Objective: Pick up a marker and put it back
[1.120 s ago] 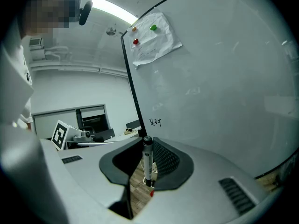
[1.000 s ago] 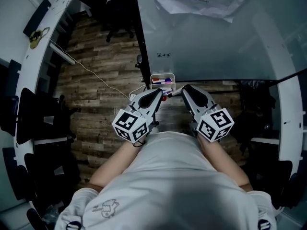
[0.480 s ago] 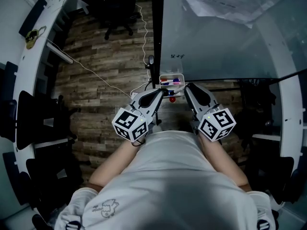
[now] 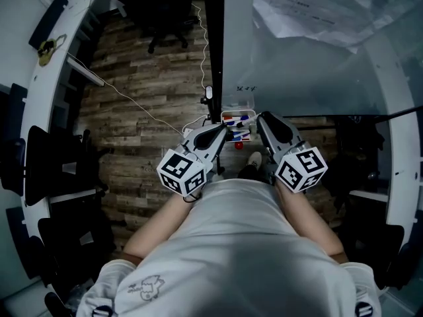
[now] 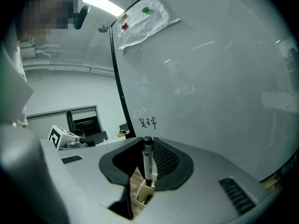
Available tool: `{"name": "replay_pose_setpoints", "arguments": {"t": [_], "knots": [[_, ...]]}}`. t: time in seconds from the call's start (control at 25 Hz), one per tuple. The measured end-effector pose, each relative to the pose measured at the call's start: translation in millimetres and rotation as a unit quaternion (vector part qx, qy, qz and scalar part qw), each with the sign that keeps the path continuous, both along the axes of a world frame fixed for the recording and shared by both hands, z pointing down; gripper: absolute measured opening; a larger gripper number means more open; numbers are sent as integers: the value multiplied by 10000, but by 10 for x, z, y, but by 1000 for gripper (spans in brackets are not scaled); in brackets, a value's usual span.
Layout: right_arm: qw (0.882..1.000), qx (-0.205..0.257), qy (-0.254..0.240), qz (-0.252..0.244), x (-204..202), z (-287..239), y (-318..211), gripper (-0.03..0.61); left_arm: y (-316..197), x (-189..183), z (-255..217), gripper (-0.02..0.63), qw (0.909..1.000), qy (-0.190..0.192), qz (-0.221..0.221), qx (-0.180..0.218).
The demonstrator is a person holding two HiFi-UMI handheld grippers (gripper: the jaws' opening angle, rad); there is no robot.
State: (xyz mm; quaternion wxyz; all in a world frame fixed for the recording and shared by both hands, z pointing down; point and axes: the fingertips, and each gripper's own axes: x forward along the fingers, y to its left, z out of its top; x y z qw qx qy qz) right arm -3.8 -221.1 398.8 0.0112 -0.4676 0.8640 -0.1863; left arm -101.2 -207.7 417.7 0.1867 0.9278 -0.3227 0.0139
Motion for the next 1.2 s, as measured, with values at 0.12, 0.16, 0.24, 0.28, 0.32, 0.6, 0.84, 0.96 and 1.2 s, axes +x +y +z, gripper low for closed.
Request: {"name": "replay_pose_setpoints", "arguments": {"t": [0.12,0.16,0.24,0.28,0.32,0.6,0.84,0.96,1.2], "knots": [[10000,-25,-27,-41,60,18,-98,75,-73,71,50,5,9999,3,0,-110],[10000,-44,-23,-46,82,33,-120,75,-87,96,67,5,9999,8,7,-146],[9999,-86,-13,-53,120,70,-167,75,-111,132,94,5,9998,-5,12,-182],[9999,-116,-19,-59,131,93,-198,75,-133,137,105,5,9998,-11,0,-198],[9999,-151,-31,-63,138,117,-232,75,-161,134,114,5,9998,-15,-17,-220],[9993,-371,-75,-40,191,259,-369,75,-274,154,206,6,9993,-65,-30,-379],[9985,-523,-178,-8,223,386,-388,77,-272,224,325,5,9985,-106,62,-532],[9979,-608,-199,17,233,463,-400,77,-277,231,393,5,9980,-137,84,-619],[9967,-762,-262,-6,204,608,-435,77,-308,221,489,5,9972,-246,52,-704]]}}
